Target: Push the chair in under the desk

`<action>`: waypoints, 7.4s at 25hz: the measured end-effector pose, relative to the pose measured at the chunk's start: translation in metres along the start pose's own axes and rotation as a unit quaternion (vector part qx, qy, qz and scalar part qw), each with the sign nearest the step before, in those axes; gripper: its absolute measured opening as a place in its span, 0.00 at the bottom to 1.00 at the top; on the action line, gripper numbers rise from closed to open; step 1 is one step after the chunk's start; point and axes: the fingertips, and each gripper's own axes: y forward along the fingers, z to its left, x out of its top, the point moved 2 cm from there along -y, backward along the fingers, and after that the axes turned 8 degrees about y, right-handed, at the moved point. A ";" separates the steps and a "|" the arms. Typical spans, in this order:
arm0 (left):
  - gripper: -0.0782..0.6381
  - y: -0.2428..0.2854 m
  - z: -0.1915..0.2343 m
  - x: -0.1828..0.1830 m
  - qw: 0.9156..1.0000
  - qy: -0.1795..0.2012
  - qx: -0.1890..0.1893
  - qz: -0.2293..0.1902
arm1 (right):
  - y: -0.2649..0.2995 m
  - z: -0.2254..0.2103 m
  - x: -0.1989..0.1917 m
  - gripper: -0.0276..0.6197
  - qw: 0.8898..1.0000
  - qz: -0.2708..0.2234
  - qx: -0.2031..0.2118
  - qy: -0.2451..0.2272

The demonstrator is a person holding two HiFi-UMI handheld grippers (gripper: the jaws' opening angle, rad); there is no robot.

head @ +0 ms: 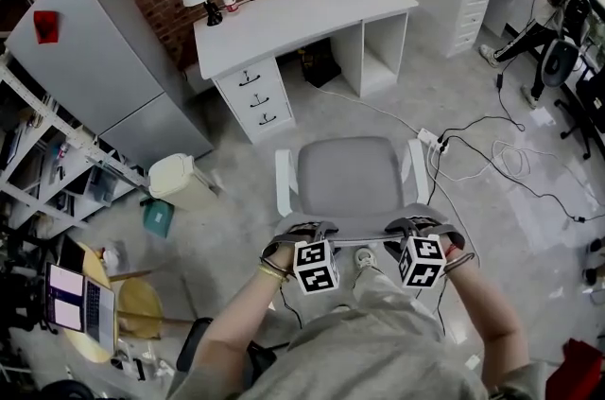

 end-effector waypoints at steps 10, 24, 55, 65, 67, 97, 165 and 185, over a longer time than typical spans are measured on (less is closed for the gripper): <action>0.36 0.025 0.002 -0.009 0.998 0.040 -0.014 0.048 | 0.030 0.001 -0.005 0.19 0.999 0.038 0.005 -0.032; 0.32 0.040 0.001 -0.013 0.995 0.056 -0.048 0.069 | 0.056 -0.003 -0.014 0.13 0.996 0.073 -0.005 -0.051; 0.16 0.053 0.017 -0.011 0.992 0.099 -0.030 0.078 | 0.065 -0.021 -0.022 0.06 0.993 0.071 -0.022 -0.091; 0.16 0.060 0.037 -0.010 0.992 0.097 -0.029 0.079 | 0.070 -0.043 -0.026 0.06 0.993 0.071 -0.023 -0.096; 0.16 0.062 0.041 -0.010 0.992 0.096 -0.029 0.079 | 0.071 -0.048 -0.026 0.06 0.993 0.071 -0.023 -0.096; 0.16 0.085 0.111 -0.007 0.993 0.080 -0.027 0.085 | 0.087 -0.123 -0.033 0.06 0.991 0.067 -0.021 -0.113; 0.13 0.119 0.211 0.001 0.993 0.066 0.021 0.100 | 0.110 -0.229 -0.049 0.06 0.986 0.055 -0.021 -0.158; 0.13 0.120 0.225 -0.011 0.992 0.073 0.021 0.097 | 0.119 -0.239 -0.039 0.06 0.986 0.058 -0.022 -0.153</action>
